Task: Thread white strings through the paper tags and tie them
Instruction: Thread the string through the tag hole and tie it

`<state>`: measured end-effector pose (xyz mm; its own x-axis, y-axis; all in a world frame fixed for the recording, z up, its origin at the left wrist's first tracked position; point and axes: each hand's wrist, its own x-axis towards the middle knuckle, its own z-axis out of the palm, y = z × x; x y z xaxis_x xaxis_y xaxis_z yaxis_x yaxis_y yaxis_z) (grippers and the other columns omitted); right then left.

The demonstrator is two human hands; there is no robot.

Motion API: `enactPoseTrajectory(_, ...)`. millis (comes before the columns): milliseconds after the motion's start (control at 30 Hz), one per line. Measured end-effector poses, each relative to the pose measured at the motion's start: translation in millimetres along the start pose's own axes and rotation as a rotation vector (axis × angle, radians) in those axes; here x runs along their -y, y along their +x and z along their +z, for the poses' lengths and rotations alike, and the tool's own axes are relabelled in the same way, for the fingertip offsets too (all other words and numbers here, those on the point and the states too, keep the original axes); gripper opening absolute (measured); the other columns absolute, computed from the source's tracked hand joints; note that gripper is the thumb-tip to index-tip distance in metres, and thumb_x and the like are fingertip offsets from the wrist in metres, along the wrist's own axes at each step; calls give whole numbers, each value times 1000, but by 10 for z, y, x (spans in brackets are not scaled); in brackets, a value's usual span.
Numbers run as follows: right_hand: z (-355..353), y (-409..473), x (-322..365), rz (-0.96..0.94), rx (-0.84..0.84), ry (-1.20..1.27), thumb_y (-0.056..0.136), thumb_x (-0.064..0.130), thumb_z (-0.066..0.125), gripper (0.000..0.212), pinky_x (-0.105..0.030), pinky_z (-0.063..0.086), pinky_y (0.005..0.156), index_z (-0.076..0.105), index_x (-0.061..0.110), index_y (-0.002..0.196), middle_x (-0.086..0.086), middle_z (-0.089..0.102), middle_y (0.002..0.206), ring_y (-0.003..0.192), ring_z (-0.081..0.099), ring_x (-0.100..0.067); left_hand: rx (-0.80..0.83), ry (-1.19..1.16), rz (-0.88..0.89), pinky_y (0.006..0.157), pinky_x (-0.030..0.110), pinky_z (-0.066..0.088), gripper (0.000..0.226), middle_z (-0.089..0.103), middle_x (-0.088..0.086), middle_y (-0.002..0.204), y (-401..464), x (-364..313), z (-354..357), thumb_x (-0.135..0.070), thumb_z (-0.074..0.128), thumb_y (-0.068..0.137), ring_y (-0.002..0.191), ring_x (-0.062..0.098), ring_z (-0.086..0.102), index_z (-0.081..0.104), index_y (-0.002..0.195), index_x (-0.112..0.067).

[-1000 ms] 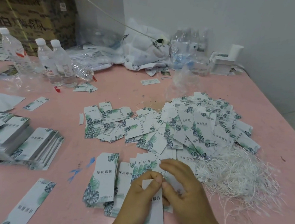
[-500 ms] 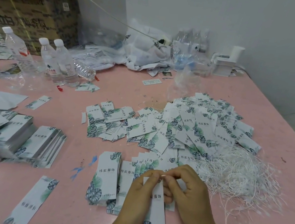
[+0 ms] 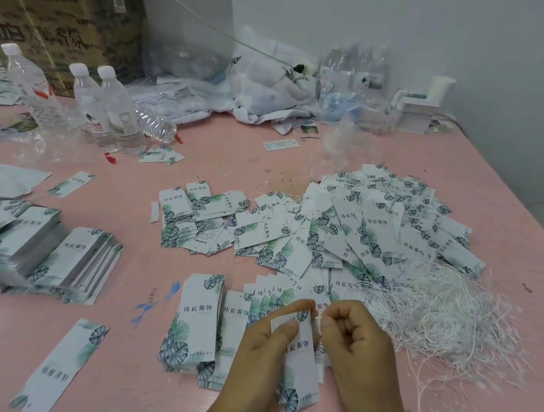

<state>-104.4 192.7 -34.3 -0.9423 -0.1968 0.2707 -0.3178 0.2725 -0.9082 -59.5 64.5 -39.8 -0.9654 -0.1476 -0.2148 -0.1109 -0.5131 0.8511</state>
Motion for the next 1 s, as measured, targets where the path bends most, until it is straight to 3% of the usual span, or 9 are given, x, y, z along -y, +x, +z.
enactPoseTrajectory(100, 26, -9, -13, -5, 15, -70, 79, 40, 62, 8, -22, 34, 46, 60, 33, 81, -1, 43, 52, 47, 36, -5, -1, -40, -20, 88, 44, 56, 26, 70, 26, 110, 2, -10, -4, -15, 62, 92, 103, 39, 68, 72, 116, -20)
enactPoseTrajectory(233, 80, -25, 9, -21, 37, -177, 83, 20, 71, 18, -24, 34, 48, 59, 32, 80, 9, 40, 49, 46, 35, -5, -24, -31, 3, 89, 46, 56, 31, 72, 23, 109, -4, -23, -9, -20, 70, 82, 103, 39, 69, 73, 113, -24)
enactPoseTrajectory(367, 66, -25, 36, -4, 47, -166, 84, 21, 69, 15, -28, 34, 48, 59, 31, 80, 8, 39, 48, 47, 35, -5, -32, -26, 12, 84, 44, 59, 33, 73, 23, 105, -8, -9, -14, -19, 74, 77, 100, 39, 70, 74, 110, -25)
enactPoseTrajectory(500, 53, -15, 67, 7, 45, -172, 83, 21, 70, 15, -24, 35, 48, 59, 30, 79, 7, 42, 49, 46, 36, -4, -36, -44, 29, 78, 42, 59, 39, 73, 24, 105, -5, -19, -25, -23, 82, 71, 96, 39, 71, 74, 109, -21)
enactPoseTrajectory(633, 29, -7, 72, 23, 35, -179, 82, 18, 71, 17, -18, 34, 48, 60, 30, 78, 8, 42, 48, 47, 37, -4, -70, -81, 36, 73, 38, 59, 30, 73, 23, 103, 18, -38, -42, -24, 70, 78, 89, 33, 71, 74, 106, -12)
enactPoseTrajectory(800, 16, -19, 82, 36, 56, -151, 82, 17, 71, 14, -14, 33, 47, 61, 27, 77, 8, 42, 48, 46, 36, -2, -69, -115, 0, 63, 35, 57, 21, 72, 23, 95, 30, -54, -55, -16, 71, 74, 76, 30, 68, 73, 95, -12)
enactPoseTrajectory(1000, -30, 4, 115, 138, 114, 2, 83, 16, 72, 15, -10, 34, 48, 66, 25, 72, 10, 41, 49, 48, 35, -1, 4, -167, -35, 69, 38, 56, 36, 71, 21, 96, 39, -78, -62, -18, 80, 58, 78, 31, 67, 73, 92, -12)
